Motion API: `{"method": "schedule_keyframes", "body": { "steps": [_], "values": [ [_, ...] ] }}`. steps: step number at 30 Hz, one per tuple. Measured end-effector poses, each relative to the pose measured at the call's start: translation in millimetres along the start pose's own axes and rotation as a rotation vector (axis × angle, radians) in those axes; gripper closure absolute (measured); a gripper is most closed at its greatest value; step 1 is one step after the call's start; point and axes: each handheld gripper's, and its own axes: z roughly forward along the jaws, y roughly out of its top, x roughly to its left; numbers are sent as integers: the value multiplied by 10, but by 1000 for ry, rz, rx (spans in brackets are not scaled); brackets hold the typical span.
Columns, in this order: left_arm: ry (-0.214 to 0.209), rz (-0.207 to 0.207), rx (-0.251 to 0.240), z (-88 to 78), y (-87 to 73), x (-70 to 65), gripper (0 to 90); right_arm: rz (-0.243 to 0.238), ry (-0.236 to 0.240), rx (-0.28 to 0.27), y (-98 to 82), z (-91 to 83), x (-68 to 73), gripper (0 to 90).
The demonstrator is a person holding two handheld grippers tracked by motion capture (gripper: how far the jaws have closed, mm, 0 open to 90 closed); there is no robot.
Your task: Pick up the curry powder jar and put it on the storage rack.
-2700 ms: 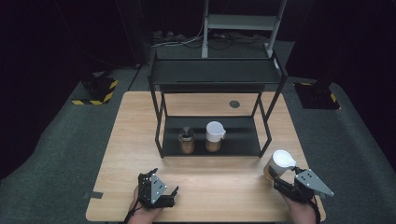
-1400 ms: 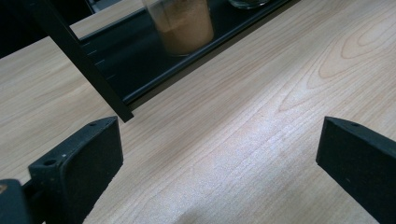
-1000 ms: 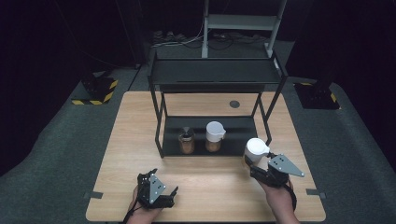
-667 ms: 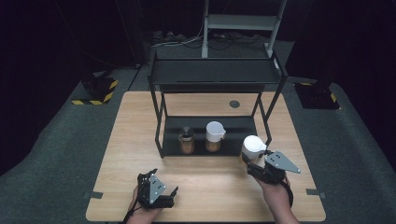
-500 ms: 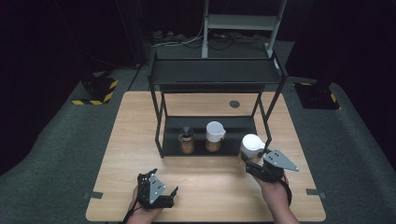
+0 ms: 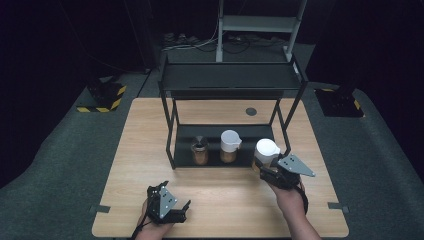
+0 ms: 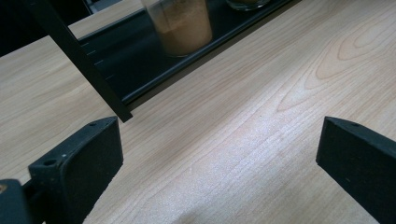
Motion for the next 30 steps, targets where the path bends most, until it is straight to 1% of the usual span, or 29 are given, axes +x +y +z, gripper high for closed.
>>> {"method": "schedule_keyframes", "body": {
  "steps": [13,30],
  "values": [
    [-4,-6,-2,-4,-6,14,7,2,-11,8,37,175,18,298],
    [-8,-5,0,-3,-3,21,7,3,-19,27,69,348,14,298]
  ]
}}
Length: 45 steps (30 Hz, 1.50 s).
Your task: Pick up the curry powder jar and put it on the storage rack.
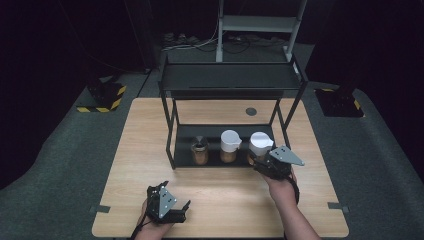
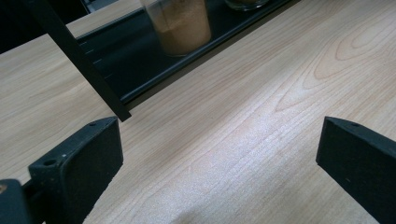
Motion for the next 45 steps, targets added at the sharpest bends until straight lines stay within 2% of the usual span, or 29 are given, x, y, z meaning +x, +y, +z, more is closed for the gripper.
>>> {"method": "schedule_keyframes", "body": {
  "steps": [12,30,45],
  "values": [
    [-2,2,-1,-2,-2,1,6,0,-10,15,-8,120,9,298],
    [-2,0,-4,-3,-8,5,6,27,-29,44,-64,272,-34,298],
    [-3,-6,-7,-5,-13,9,7,67,-38,51,-131,347,-69,297]
  ]
}}
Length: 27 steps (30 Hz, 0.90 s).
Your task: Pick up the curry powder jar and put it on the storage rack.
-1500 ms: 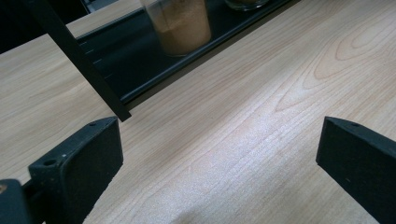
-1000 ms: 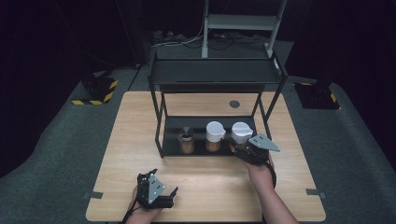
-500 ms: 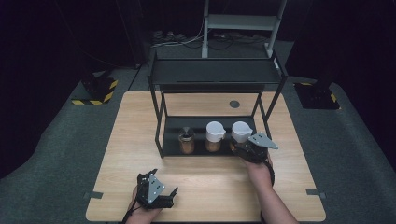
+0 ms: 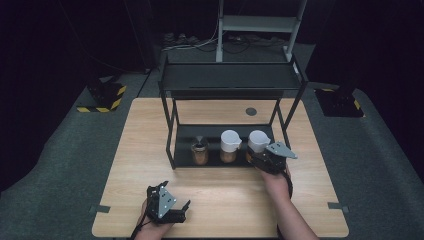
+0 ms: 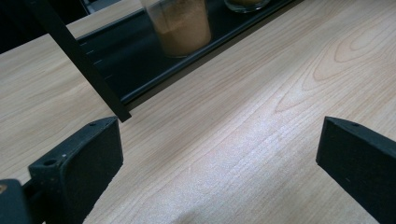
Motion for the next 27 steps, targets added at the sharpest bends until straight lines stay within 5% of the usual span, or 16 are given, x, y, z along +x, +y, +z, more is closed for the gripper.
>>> {"method": "schedule_keyframes", "body": {
  "steps": [18,27],
  "values": [
    [1,2,0,-4,-2,-4,7,7,-6,4,12,22,-11,294],
    [1,0,0,-5,-2,1,7,38,-3,4,22,23,-41,143]
  ]
}}
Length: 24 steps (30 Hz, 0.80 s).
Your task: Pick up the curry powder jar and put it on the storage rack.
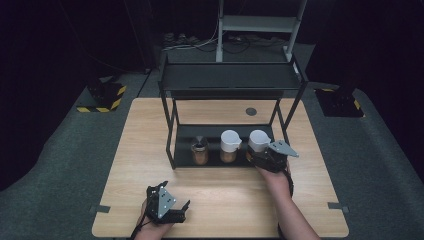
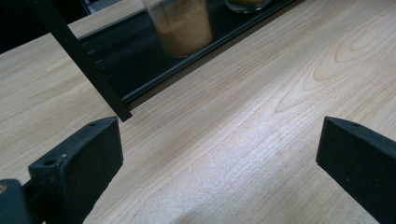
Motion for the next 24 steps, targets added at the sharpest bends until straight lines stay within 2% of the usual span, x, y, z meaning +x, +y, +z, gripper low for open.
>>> {"method": "schedule_keyframes", "body": {
  "steps": [7,14,24],
  "values": [
    [1,-1,0,0,0,-2,7,-30,8,2,33,-15,53,56],
    [1,5,2,2,3,-7,7,-53,2,-6,57,-84,120,34],
    [3,16,5,3,9,-18,7,-63,-6,-20,74,-193,181,6]
  ]
}}
